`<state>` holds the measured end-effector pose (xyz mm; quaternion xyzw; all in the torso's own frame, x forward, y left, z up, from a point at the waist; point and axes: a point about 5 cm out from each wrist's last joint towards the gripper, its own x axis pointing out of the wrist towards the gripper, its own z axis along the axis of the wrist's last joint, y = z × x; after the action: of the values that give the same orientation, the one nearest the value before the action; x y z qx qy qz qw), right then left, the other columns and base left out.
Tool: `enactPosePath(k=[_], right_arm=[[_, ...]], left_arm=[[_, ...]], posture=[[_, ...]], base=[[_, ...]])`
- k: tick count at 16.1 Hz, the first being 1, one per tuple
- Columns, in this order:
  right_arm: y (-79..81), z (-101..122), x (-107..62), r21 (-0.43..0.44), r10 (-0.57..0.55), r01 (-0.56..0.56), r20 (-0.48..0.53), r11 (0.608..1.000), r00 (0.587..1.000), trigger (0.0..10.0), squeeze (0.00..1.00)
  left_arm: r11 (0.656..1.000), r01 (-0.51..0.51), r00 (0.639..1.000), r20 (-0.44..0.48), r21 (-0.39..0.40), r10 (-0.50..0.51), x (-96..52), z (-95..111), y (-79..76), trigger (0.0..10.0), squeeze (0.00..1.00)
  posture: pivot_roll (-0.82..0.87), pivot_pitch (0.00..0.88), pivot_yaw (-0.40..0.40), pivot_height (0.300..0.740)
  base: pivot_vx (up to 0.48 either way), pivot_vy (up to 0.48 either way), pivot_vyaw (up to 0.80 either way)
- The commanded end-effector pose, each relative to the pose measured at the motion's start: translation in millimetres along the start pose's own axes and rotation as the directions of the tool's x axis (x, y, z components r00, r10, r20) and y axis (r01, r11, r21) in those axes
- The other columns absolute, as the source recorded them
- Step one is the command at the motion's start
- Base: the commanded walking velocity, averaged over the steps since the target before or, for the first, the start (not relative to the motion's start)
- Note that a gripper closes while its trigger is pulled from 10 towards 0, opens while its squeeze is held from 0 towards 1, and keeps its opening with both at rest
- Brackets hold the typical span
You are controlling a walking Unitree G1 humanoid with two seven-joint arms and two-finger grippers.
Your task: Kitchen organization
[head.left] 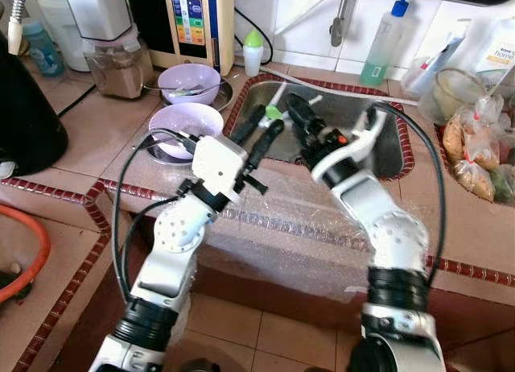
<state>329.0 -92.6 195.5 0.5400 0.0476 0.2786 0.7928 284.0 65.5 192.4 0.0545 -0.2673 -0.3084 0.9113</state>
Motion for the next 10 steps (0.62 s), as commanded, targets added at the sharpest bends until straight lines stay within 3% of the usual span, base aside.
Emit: enactPosePath(k=[1, 2, 4, 10], right_arm=[[6.1, 0, 9.3, 0.005, 0.018, -0.018, 0.001, 1.000, 1.000, 2.2, 0.00], [8.2, 0, 12.3, 0.012, 0.028, -0.028, 0.002, 1.000, 1.000, 0.0, 0.00], [12.1, 2, 14.9, 0.025, 0.038, -0.038, 0.015, 0.999, 0.999, 0.0, 0.00], [12.2, 21, -1.7, -0.001, -0.006, 0.006, 0.070, 1.000, 0.998, 0.0, 0.00]], left_arm=[[1.000, 0.016, 1.000, 0.007, 0.004, -0.016, 0.5, 1, -4.7, 0.0, 0.00], [1.000, 0.018, 1.000, 0.003, 0.003, -0.018, 0.4, 0, -5.6, 0.0, 0.00], [1.000, 0.015, 1.000, -0.015, 0.010, -0.015, -2.6, -5, -5.3, 0.0, 0.00], [1.000, -0.004, 0.999, -0.050, 0.027, 0.006, -9.5, -15, -4.0, 0.0, 0.00]], posture=[[-0.06, 0.000, -0.011, 0.740], [-0.06, 0.000, -0.010, 0.740], [-0.06, 0.000, -0.011, 0.740], [-0.08, 0.000, -0.005, 0.740]], base=[[0.000, 0.000, 0.00], [0.000, 0.000, 0.00], [0.000, 0.000, 0.00], [0.000, 0.000, 0.00]])
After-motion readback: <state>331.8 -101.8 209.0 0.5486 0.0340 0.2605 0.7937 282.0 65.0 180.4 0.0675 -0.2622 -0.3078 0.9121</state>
